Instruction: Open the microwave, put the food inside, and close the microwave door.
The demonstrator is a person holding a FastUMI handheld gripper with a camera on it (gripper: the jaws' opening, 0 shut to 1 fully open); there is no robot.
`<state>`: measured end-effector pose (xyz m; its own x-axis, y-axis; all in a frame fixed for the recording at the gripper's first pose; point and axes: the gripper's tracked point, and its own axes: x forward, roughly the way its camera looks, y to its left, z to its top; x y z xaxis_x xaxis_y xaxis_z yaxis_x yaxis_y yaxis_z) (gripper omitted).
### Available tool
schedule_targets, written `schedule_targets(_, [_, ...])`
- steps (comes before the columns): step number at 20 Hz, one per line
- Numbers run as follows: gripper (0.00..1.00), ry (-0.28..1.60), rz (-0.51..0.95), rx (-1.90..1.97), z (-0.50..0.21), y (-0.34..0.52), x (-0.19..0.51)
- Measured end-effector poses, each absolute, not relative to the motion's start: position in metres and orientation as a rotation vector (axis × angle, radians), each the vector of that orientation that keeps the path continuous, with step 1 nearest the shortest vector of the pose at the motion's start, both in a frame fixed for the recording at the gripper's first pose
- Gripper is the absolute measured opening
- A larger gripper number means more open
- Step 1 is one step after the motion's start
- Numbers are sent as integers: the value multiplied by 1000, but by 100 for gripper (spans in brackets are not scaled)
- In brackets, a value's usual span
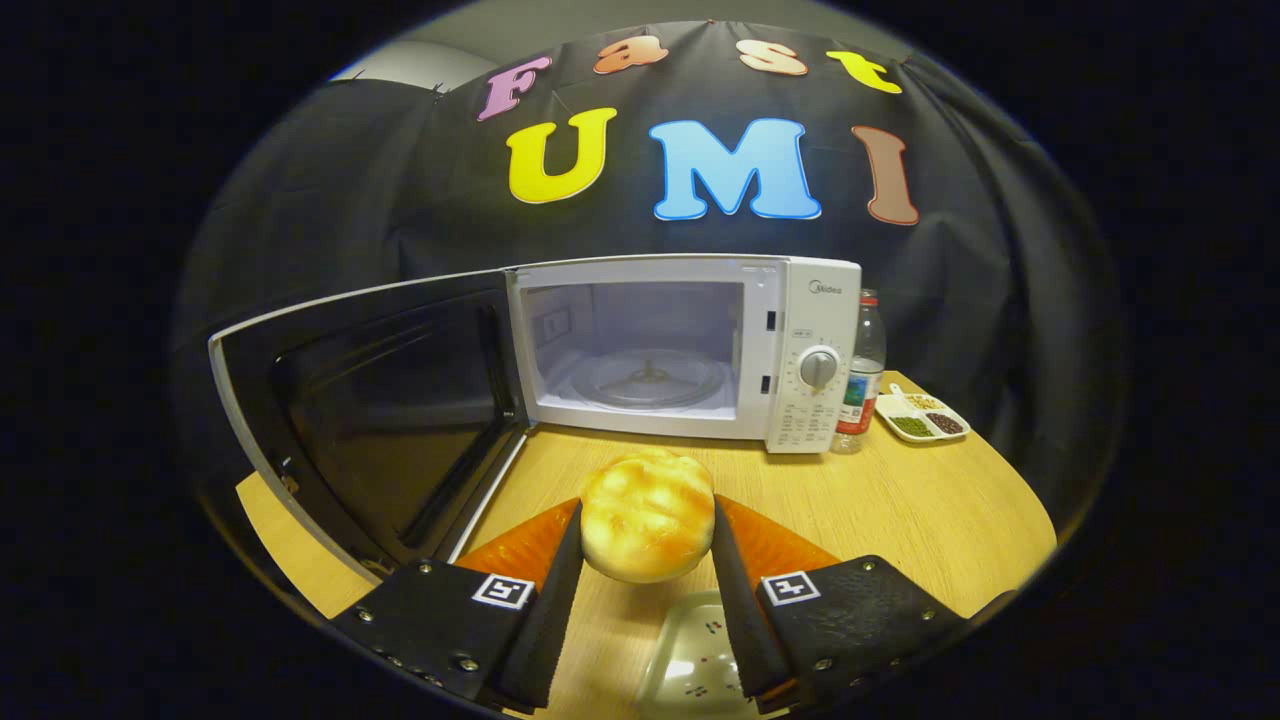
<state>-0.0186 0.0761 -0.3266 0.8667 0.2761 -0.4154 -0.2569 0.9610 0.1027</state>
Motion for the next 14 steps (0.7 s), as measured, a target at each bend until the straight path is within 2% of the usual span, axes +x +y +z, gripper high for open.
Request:
schedule_targets(8, [68, 433, 281, 72, -327, 113, 68])
schedule_targets(14, [68, 432, 230, 87, -346, 124, 134])
